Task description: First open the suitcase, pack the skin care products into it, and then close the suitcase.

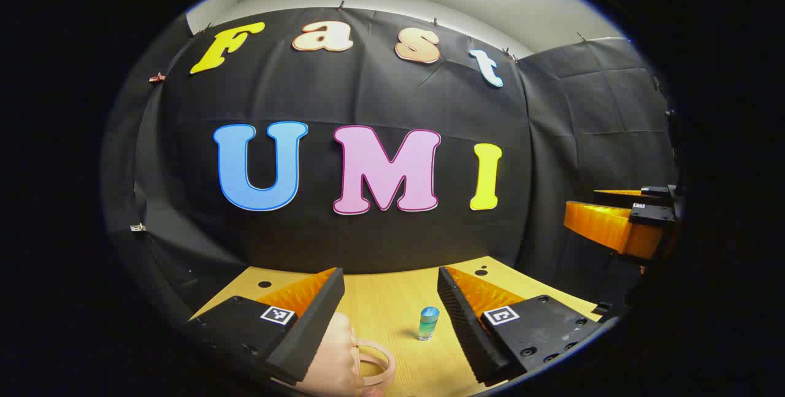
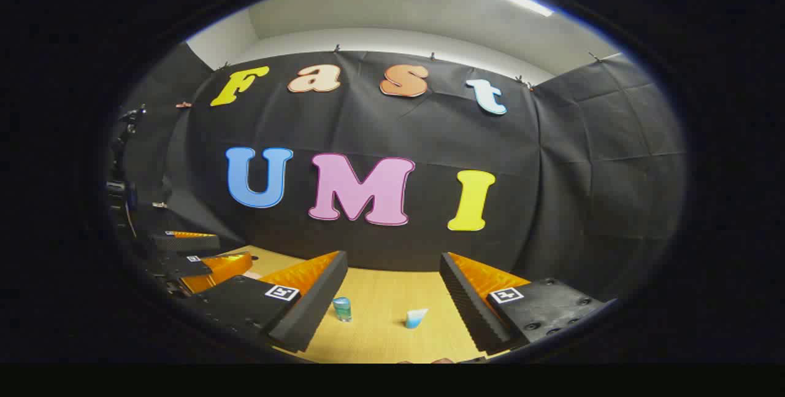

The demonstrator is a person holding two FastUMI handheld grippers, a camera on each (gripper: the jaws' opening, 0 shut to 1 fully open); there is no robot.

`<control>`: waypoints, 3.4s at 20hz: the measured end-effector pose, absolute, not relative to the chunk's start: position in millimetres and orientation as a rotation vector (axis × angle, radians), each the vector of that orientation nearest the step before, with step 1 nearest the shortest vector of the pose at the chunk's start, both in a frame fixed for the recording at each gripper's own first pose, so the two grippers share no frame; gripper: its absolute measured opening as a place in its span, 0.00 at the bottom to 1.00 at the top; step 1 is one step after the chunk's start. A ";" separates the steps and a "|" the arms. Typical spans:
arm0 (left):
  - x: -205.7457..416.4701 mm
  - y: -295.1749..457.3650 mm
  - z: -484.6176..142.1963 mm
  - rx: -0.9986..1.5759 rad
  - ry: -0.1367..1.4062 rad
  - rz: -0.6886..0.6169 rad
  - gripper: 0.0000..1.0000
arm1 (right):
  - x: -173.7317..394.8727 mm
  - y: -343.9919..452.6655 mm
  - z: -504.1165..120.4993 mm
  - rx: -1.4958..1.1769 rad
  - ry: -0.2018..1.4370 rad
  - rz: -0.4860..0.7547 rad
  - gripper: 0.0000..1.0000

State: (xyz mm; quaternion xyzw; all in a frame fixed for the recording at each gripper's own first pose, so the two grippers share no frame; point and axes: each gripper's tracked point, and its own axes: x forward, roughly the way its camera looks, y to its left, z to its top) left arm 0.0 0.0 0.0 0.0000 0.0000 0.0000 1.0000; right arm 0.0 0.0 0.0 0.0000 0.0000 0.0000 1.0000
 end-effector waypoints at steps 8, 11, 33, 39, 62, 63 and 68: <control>-5.2 7.1 5.8 0.014 -0.015 0.016 0.96 | 5.5 2.7 -16.7 0.007 0.015 -0.007 0.96; -3.2 7.3 4.6 0.028 -0.013 0.013 0.96 | 6.9 1.7 -19.3 -0.010 0.019 -0.004 0.96; 36.2 -24.9 -266.3 -0.195 0.954 0.056 0.97 | 50.2 -126.2 -91.0 0.068 0.116 0.012 0.96; 54.9 6.7 -303.5 -0.187 1.064 0.220 0.60 | 67.0 -174.1 -130.2 0.086 0.191 0.017 0.96; -15.6 355.9 -24.7 0.030 0.654 0.456 0.10 | 114.6 -55.0 -92.6 0.083 0.148 0.019 0.95; -20.1 385.1 -31.9 0.025 0.652 0.476 0.09 | 113.1 -45.9 -93.0 0.079 0.158 0.014 0.95; -32.8 500.2 -112.1 -0.108 0.648 0.551 0.10 | 105.6 -14.7 -88.6 0.030 0.206 -0.019 0.96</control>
